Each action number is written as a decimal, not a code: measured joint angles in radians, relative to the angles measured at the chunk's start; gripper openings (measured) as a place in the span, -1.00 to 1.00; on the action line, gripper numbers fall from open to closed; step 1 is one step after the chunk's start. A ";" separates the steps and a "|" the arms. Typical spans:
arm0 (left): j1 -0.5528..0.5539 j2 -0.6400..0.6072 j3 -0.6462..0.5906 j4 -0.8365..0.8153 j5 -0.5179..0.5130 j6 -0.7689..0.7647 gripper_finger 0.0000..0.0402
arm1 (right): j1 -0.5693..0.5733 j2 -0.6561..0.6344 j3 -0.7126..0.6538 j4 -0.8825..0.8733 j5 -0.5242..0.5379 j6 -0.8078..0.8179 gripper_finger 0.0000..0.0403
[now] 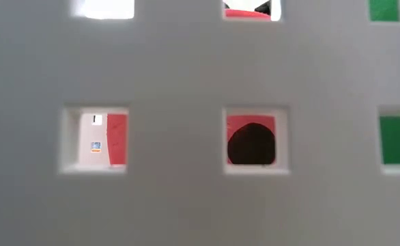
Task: Pick & Place Toys
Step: Put the red game piece into the red bin
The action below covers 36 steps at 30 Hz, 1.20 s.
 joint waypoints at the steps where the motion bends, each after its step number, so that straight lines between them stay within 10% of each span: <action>1: 0.000 0.000 0.000 0.001 -0.001 0.000 0.52 | 0.000 0.007 0.004 0.008 0.000 -0.002 0.78; 15: 0.000 0.000 0.000 0.001 -0.002 -0.015 0.52 | 0.000 0.017 0.003 0.001 0.050 -0.003 -0.36; 36: 0.000 0.001 -0.011 0.002 0.000 -0.080 0.52 | -0.052 -0.293 0.003 -0.114 0.051 0.196 -0.38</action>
